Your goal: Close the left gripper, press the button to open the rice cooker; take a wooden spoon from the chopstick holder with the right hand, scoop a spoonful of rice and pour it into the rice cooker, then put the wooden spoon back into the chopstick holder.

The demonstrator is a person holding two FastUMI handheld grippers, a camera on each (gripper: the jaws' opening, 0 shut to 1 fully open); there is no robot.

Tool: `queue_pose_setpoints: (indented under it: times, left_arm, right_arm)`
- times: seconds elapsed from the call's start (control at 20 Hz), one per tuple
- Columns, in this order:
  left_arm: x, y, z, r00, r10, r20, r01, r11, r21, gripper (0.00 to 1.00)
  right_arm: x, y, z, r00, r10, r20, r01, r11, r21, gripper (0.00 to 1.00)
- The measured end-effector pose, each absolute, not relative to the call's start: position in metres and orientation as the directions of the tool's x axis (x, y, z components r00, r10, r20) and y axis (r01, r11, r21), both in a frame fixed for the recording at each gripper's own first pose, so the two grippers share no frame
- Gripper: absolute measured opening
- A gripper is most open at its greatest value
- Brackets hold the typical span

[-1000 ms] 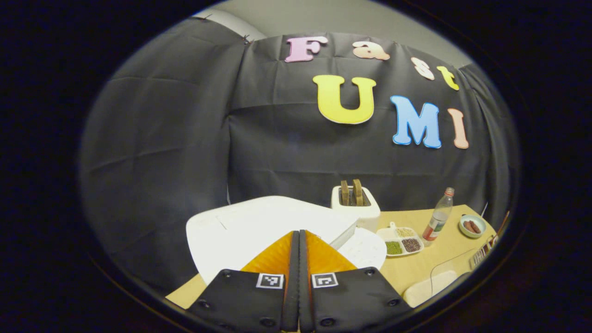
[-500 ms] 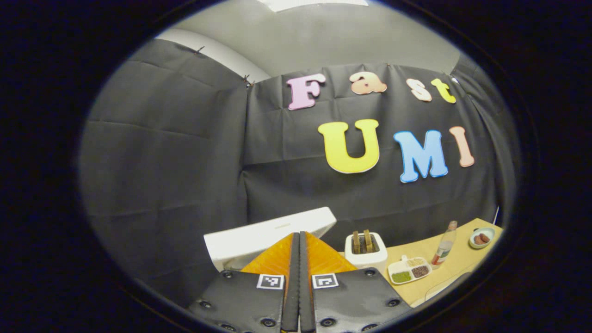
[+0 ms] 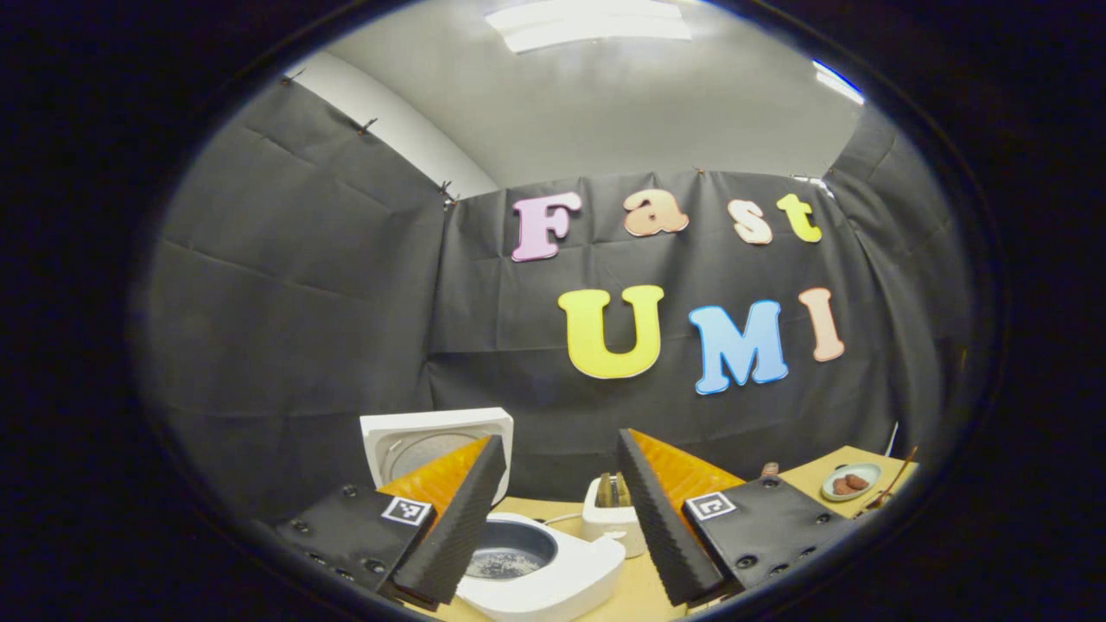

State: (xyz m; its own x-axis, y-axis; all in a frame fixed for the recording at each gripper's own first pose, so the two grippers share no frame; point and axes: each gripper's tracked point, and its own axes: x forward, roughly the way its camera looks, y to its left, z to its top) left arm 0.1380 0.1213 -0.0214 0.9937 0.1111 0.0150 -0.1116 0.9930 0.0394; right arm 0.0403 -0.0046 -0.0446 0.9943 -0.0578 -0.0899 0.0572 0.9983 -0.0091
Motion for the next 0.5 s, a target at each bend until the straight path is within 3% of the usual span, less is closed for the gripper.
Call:
queue_pose_setpoints:
  times: [0.25, 0.3, 0.5]
  left_arm:
    - [0.107, 0.082, -0.006, 0.997, 0.071, 0.031, -0.072, 0.997, 0.038, 0.96]
    - [0.101, 0.077, -0.004, 0.997, 0.071, 0.031, -0.072, 0.997, 0.031, 0.91]
    - [0.08, 0.064, 0.004, 0.997, 0.072, 0.02, -0.072, 0.997, 0.0, 0.91]
  right_arm:
    - [0.062, -0.016, -0.066, 0.992, -0.03, -0.125, 0.03, 1.0, -0.004, 0.95]
    - [0.068, -0.018, -0.071, 0.991, -0.026, -0.132, 0.026, 1.0, -0.001, 0.95]
    - [0.088, -0.028, -0.099, 0.983, -0.027, -0.181, 0.03, 0.999, 0.011, 0.95]
